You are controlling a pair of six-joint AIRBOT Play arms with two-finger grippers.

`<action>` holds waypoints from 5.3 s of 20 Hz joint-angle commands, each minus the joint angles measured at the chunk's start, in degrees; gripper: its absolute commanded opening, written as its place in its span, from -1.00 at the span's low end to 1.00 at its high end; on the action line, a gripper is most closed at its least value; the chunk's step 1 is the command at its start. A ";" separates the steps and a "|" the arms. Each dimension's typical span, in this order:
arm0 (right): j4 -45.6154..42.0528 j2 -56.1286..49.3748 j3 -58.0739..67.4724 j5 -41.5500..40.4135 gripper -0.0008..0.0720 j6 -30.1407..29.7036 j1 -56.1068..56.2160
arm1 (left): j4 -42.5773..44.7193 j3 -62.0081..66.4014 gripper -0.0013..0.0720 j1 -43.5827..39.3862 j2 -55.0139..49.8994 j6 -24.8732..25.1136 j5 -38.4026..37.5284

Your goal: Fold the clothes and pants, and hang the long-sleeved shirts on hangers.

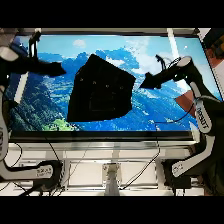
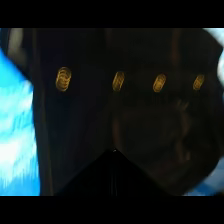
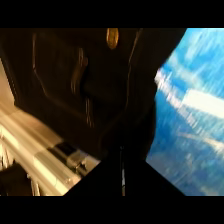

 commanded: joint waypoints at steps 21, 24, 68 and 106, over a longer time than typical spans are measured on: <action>10.14 27.02 -38.93 -26.95 0.29 0.83 6.99 | -14.88 -63.12 0.20 7.43 34.82 -18.95 20.98; 10.16 27.02 -38.93 -26.91 0.31 2.34 6.99 | -14.71 -63.17 0.19 7.43 34.82 -21.16 25.44; 13.79 22.36 -45.88 -56.74 0.31 9.31 18.91 | -28.44 -63.10 -0.93 -0.94 21.40 -13.31 30.18; 15.34 0.66 25.20 -52.68 -0.88 9.33 8.48 | -57.00 32.11 -0.94 -8.92 -13.88 20.17 36.13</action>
